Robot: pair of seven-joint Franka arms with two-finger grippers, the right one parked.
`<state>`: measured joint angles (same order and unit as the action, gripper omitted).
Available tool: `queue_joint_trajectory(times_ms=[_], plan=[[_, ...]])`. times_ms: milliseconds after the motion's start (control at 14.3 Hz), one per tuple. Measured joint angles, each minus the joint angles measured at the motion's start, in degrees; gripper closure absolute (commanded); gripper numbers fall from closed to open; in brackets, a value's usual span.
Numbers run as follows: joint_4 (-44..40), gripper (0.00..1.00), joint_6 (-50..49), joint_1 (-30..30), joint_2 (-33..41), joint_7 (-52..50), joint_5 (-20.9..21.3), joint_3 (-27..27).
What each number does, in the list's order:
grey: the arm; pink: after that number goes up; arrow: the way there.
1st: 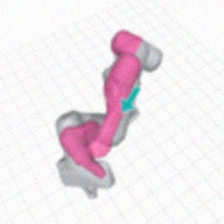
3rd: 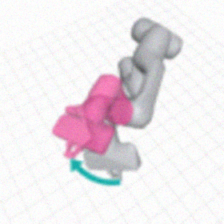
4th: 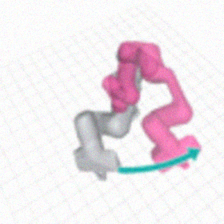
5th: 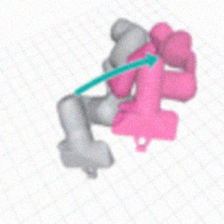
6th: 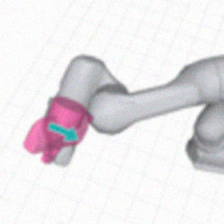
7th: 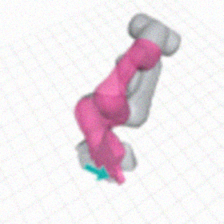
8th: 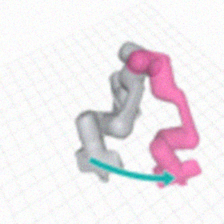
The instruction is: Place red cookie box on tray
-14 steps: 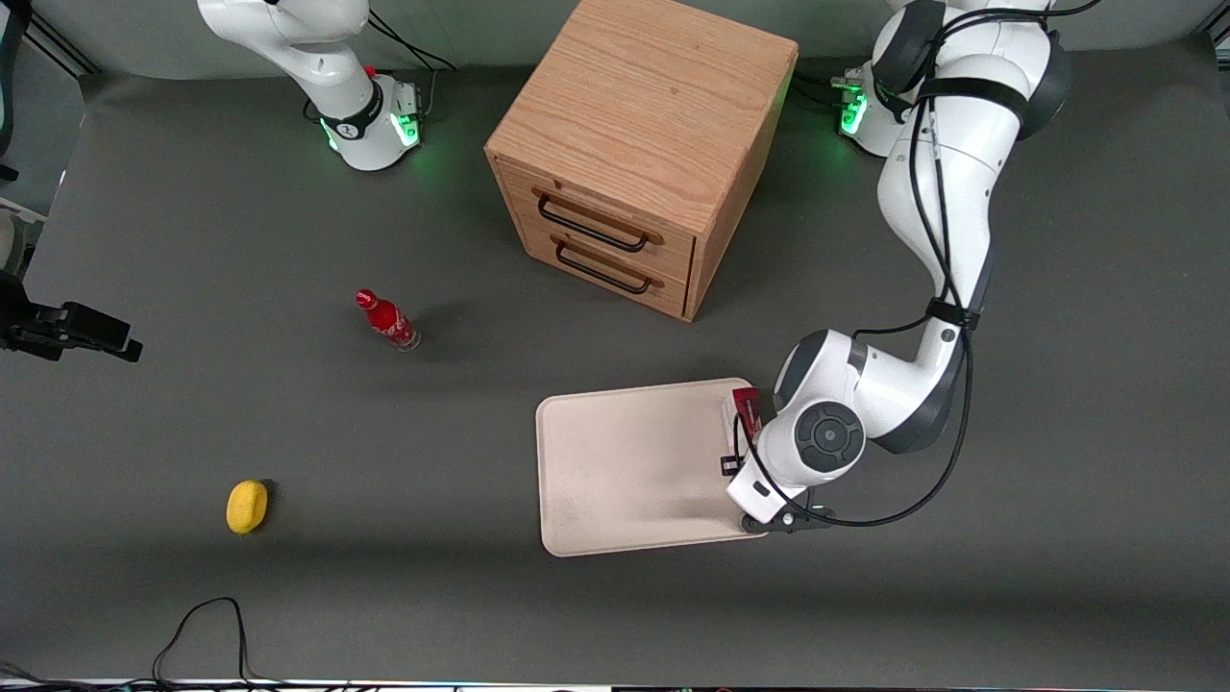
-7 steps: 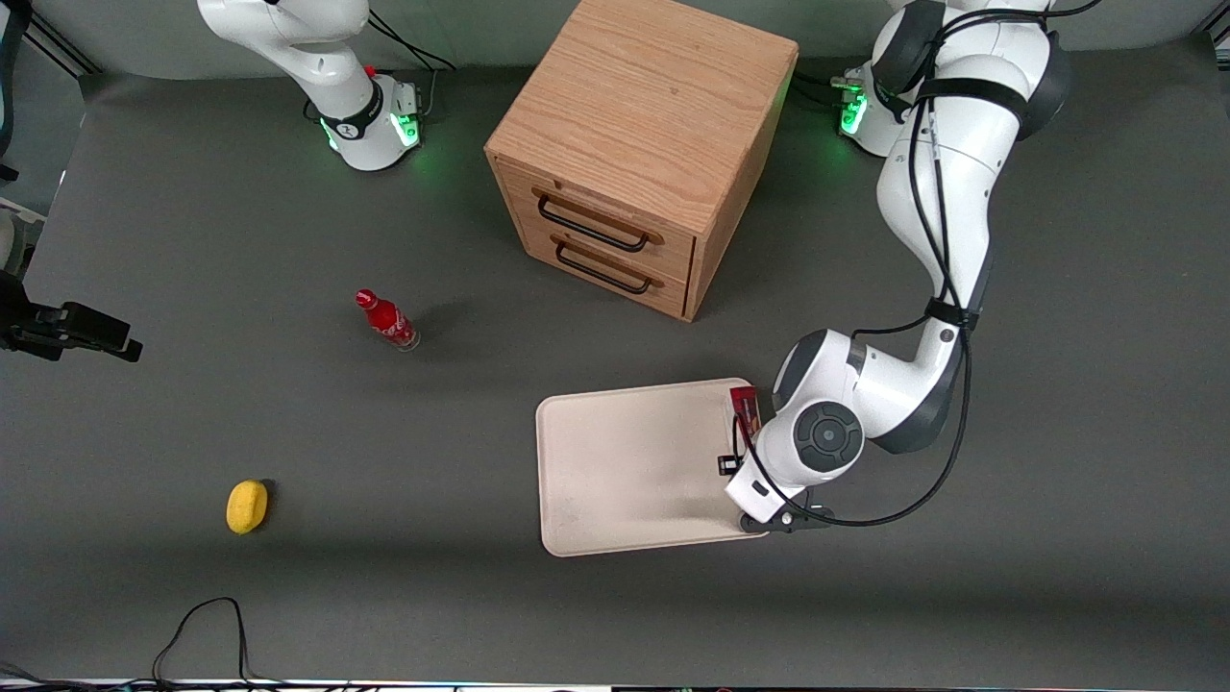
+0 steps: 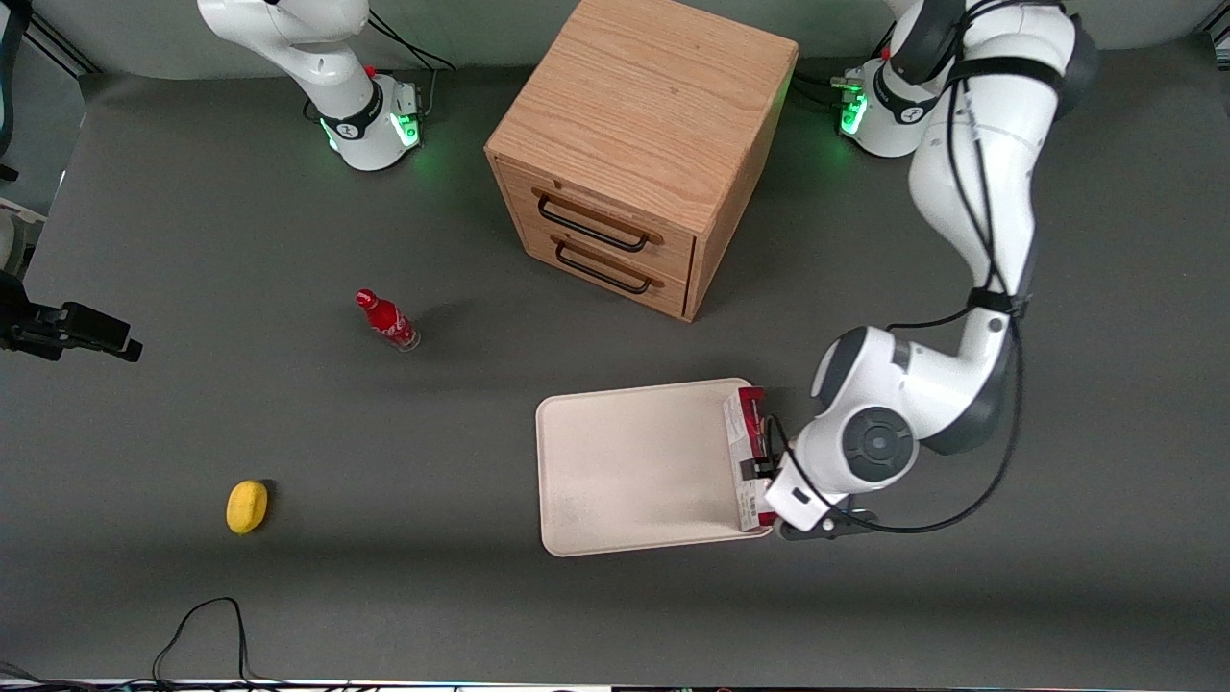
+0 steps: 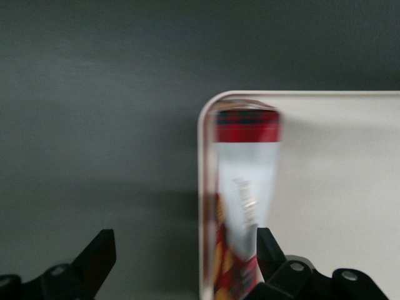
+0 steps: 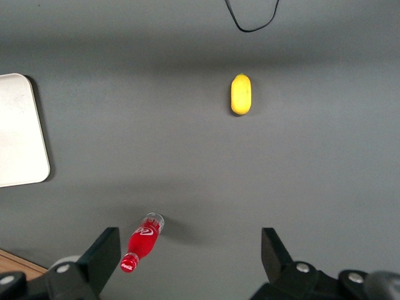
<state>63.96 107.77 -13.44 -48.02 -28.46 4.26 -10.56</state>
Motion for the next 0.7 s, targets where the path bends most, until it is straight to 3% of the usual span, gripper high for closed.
queue_joint_trajectory(times_ms=[699], plan=[[29.5,0.00,-7.6,13.3,34.2,16.9,0.0,1.9]])
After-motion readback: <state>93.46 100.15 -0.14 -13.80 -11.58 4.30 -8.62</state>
